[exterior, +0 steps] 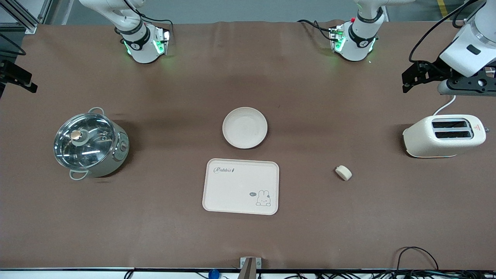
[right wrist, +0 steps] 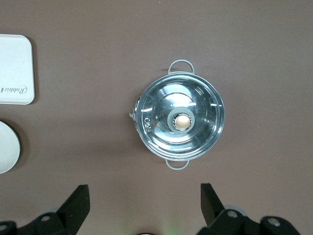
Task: Place bun in plate and plate on tray
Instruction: 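Move the left gripper toward the bun while the right gripper heads to the plate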
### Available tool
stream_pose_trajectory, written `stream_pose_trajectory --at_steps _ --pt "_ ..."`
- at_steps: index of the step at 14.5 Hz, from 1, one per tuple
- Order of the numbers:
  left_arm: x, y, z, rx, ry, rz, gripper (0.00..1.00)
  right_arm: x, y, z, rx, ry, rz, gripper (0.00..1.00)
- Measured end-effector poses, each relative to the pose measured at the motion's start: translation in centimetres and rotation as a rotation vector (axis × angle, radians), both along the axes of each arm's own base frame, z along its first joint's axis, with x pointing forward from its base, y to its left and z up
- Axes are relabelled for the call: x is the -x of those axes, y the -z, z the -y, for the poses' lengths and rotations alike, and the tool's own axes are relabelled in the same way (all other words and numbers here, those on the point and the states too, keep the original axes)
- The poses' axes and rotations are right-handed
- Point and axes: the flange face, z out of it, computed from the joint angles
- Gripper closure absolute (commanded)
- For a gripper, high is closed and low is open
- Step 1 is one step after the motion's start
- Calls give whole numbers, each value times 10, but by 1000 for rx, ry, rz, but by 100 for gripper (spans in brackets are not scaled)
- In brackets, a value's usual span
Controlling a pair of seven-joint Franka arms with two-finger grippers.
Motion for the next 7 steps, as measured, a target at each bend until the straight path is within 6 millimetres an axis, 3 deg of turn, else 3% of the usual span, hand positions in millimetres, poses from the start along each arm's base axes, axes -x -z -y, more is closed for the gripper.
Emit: stream_pose_trajectory --at_steps 5,7 --pt "-7 8 -1 2 -2 -10 0 0 0 -1 -5 0 0 0" --pt "-22 26 -2 5 -4 -36 0 0 0 -4 -29 -3 2 0"
